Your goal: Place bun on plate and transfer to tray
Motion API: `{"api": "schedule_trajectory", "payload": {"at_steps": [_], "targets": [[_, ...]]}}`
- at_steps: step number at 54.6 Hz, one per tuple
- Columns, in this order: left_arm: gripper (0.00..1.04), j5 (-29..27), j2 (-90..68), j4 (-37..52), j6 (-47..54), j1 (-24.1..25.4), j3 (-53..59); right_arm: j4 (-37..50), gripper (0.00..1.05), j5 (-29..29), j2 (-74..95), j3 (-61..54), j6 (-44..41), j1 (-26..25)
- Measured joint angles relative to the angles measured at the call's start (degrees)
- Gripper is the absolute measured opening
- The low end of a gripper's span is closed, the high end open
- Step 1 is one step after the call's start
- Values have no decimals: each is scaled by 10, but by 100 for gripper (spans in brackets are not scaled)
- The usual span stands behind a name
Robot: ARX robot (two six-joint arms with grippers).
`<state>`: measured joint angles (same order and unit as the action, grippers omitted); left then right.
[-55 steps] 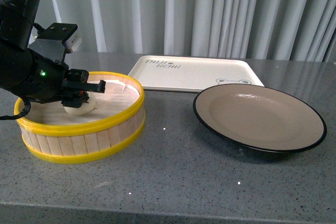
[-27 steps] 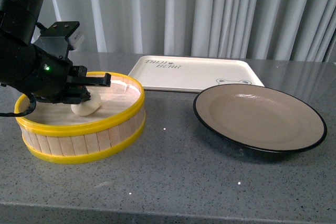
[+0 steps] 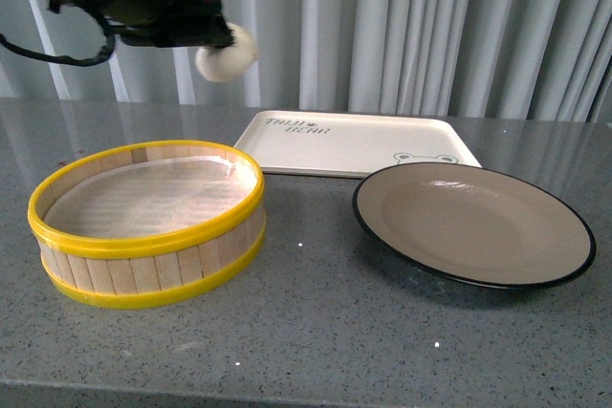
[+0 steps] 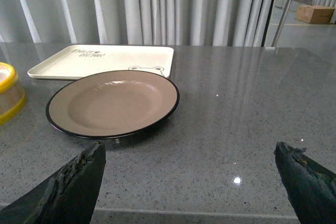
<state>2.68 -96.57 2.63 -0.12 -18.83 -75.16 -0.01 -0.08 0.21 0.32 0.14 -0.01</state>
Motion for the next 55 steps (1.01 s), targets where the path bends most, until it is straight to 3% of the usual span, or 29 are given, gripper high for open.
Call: {"api": "schedule_trajectory", "payload": {"at_steps": [17,55], "targets": [[4,-23,-67,4,49,-130,-31,0,96,0,0,0,0,0],[4,-15,-248,-102,116,-193,-222,0,96,0,0,0,0,0]]}}
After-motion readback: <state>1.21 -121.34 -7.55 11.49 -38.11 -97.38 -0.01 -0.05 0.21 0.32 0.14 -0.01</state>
